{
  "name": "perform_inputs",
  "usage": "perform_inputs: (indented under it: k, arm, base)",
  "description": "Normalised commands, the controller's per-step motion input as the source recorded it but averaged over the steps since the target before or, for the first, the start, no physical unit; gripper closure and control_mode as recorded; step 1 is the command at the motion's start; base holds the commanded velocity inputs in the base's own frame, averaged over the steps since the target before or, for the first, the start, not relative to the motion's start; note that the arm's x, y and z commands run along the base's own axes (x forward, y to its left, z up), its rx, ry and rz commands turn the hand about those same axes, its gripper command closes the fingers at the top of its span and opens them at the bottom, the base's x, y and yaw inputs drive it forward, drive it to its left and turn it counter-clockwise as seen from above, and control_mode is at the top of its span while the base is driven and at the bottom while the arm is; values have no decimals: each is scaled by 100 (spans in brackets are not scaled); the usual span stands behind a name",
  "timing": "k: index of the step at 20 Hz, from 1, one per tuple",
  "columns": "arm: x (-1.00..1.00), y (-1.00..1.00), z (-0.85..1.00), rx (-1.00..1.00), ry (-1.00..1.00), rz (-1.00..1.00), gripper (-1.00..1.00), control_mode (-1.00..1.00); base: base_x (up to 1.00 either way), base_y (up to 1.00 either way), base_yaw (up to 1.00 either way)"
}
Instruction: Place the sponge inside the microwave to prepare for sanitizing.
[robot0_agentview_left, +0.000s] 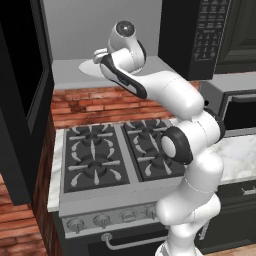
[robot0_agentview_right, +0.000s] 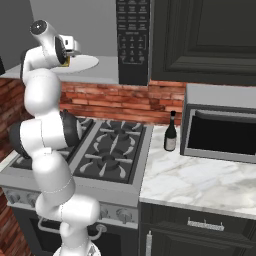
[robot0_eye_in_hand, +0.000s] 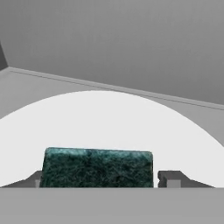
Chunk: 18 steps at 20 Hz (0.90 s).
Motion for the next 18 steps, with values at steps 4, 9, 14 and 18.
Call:
perform_inputs:
  k: [4, 9, 14, 18]
  arm:
    - [0, -11, -2, 0, -3, 0, -100, -100]
    - [0, -6, 0, 0, -3, -2, -100, -100]
    - [-8, 0, 0, 0, -1, -2, -100, -100]
    - [-21, 0, 0, 5, -1, -1, -100, -100]
  base:
    - [0, 0, 0]
    - [0, 0, 0]
    - [0, 0, 0]
    - [0, 0, 0]
